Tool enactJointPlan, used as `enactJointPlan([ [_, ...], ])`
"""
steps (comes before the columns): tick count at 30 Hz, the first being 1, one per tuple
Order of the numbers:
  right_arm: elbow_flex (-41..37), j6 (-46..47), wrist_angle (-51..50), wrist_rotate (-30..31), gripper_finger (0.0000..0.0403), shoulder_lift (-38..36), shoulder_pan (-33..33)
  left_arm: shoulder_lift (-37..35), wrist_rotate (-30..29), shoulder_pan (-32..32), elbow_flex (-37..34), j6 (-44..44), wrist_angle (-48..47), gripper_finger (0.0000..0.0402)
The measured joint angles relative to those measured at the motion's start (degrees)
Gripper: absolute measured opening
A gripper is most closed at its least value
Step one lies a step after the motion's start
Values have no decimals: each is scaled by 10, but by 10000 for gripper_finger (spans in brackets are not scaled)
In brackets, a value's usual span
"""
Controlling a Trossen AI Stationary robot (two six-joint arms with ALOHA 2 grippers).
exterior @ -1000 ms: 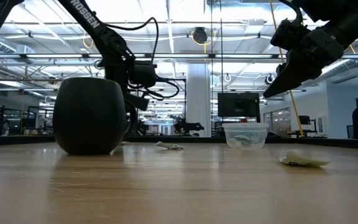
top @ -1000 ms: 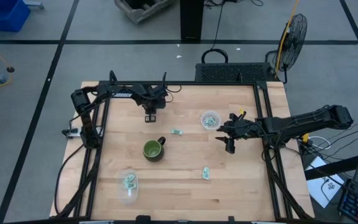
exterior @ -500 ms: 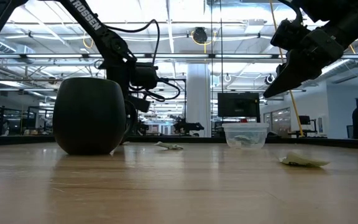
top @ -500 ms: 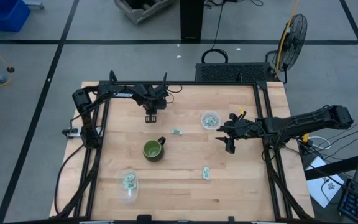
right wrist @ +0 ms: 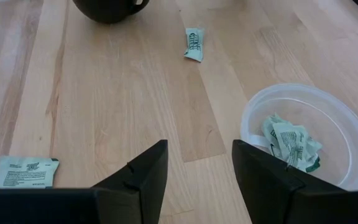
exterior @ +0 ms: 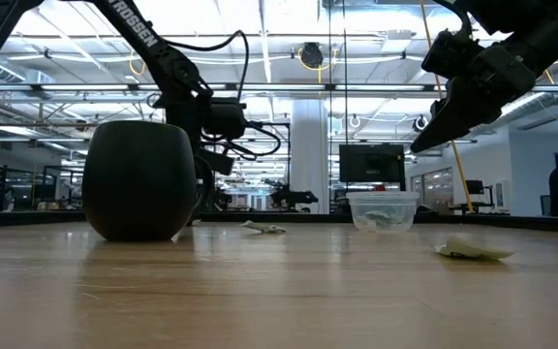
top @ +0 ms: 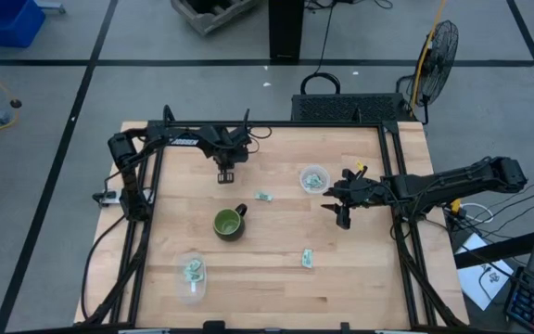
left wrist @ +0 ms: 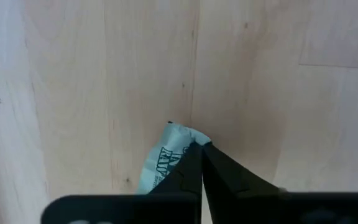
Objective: Pick and place Stevia / Truvia into bins
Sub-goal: Put the white stevia packet into the rectangle transparent container
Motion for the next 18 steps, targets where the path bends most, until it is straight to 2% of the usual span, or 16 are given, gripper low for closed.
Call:
enactJointPlan([
  [6, 0, 0, 0, 0, 171, 0, 0, -18, -29, -9, -3, -7, -8, 4],
  [11, 0, 0, 1, 0, 171, 0, 0, -70, -44, -13, -2, -16, -59, 3],
  [14, 0, 0, 2, 0, 171, 0, 0, -111, -40, -21, -2, -53, -116, 7],
  [18, 0, 0, 2, 0, 171, 0, 0, -179, -4, -43, 2, -143, -216, 4],
])
